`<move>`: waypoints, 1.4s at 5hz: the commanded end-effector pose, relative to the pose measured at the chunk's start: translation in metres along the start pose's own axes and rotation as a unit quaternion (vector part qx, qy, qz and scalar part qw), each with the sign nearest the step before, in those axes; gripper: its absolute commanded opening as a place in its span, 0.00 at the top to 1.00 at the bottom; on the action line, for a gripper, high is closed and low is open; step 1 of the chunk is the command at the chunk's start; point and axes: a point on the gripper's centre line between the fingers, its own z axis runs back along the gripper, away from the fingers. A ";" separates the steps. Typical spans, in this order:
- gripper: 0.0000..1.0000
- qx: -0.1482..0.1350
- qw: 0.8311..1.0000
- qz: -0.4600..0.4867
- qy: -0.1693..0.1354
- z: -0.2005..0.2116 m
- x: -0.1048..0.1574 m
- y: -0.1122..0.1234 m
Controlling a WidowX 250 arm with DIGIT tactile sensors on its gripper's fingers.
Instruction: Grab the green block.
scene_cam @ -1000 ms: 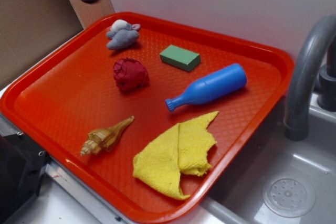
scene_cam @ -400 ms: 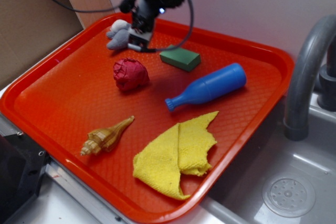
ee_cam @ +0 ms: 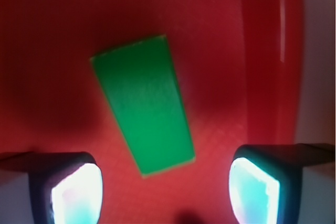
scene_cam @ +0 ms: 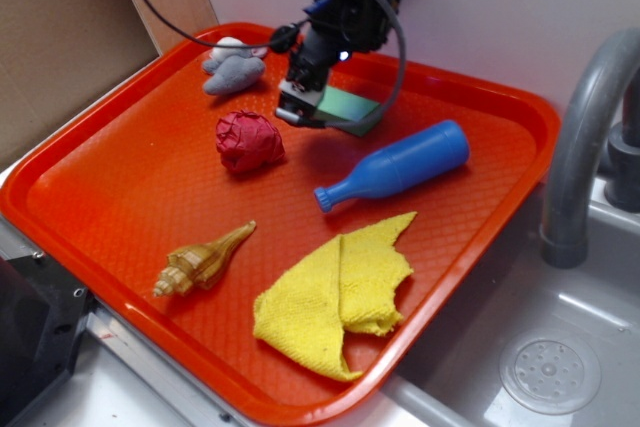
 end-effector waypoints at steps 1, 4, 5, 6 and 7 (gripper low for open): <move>0.00 -0.044 0.999 -0.019 -0.011 -0.005 0.018 -0.014; 1.00 -0.049 0.986 0.139 -0.080 0.008 0.014 -0.014; 1.00 -0.046 0.954 0.273 -0.118 0.042 0.000 -0.022; 1.00 -0.064 0.907 0.394 -0.136 0.080 -0.022 -0.035; 1.00 -0.128 0.853 0.493 -0.112 0.117 -0.054 -0.052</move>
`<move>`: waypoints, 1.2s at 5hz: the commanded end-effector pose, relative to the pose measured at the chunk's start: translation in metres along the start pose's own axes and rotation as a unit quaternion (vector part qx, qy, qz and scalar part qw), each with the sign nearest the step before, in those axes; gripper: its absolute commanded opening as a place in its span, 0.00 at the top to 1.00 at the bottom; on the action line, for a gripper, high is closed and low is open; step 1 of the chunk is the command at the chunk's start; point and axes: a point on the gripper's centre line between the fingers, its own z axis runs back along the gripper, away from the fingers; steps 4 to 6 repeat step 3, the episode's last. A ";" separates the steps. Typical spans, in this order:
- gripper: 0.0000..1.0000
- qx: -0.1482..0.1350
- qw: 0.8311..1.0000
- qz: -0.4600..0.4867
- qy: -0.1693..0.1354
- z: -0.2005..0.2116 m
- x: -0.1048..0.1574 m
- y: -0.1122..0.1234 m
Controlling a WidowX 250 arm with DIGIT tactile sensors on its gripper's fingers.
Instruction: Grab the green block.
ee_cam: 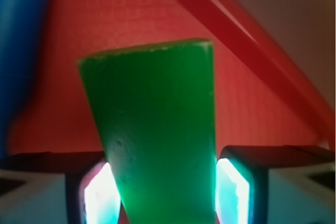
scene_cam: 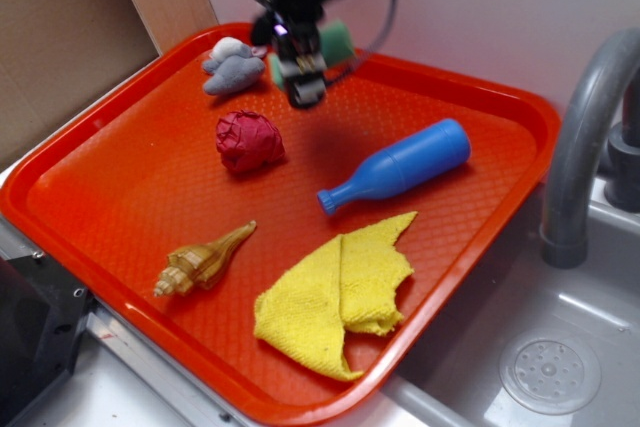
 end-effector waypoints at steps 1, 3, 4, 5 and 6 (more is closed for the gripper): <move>1.00 -0.061 0.968 0.244 0.026 0.086 -0.041 -0.010; 1.00 -0.074 0.924 0.373 -0.025 0.116 -0.059 -0.003; 1.00 -0.074 0.924 0.373 -0.025 0.116 -0.059 -0.003; 1.00 -0.074 0.924 0.373 -0.025 0.116 -0.059 -0.003; 1.00 -0.074 0.924 0.373 -0.025 0.116 -0.059 -0.003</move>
